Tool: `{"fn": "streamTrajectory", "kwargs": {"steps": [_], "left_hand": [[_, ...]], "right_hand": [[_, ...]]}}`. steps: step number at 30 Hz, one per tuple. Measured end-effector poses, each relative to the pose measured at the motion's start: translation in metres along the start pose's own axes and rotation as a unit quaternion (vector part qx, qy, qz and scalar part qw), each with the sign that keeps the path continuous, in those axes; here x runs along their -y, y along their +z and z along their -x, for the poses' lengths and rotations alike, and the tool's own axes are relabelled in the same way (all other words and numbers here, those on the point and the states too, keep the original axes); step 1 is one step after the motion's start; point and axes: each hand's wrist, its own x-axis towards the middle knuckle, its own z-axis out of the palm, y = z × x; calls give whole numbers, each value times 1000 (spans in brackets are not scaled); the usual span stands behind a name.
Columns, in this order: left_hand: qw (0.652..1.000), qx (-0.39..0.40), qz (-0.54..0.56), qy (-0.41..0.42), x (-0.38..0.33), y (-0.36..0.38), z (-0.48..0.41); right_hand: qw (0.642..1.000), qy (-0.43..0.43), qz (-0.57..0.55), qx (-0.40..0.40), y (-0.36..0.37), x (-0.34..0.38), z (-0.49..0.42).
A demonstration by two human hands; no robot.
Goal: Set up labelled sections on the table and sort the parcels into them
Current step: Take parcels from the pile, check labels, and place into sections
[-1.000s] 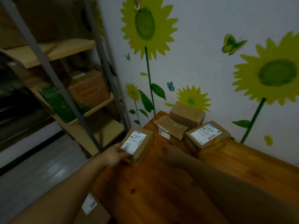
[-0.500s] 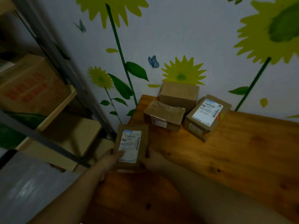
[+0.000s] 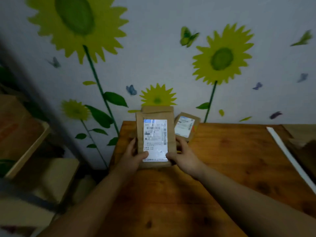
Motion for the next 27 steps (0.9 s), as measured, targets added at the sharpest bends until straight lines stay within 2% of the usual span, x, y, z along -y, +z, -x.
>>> {"fn": "streamTrajectory", "kwargs": {"steps": [4,13,20,27], "left_hand": [[997,60,36,34,-34,65,12],[979,181,6,91,-67,267,99],[955,286,-13,79,-57,430,175],[930,338,-92,109,-76,539,216]], "right_hand": [[997,-46,-32,-56,-67,9,43],[976,-92,-26,-193,-248,-23,186],[956,-80,-43,-280,-375,-85,307],[932,-83,-28,-351,-465,-105,377]]}}
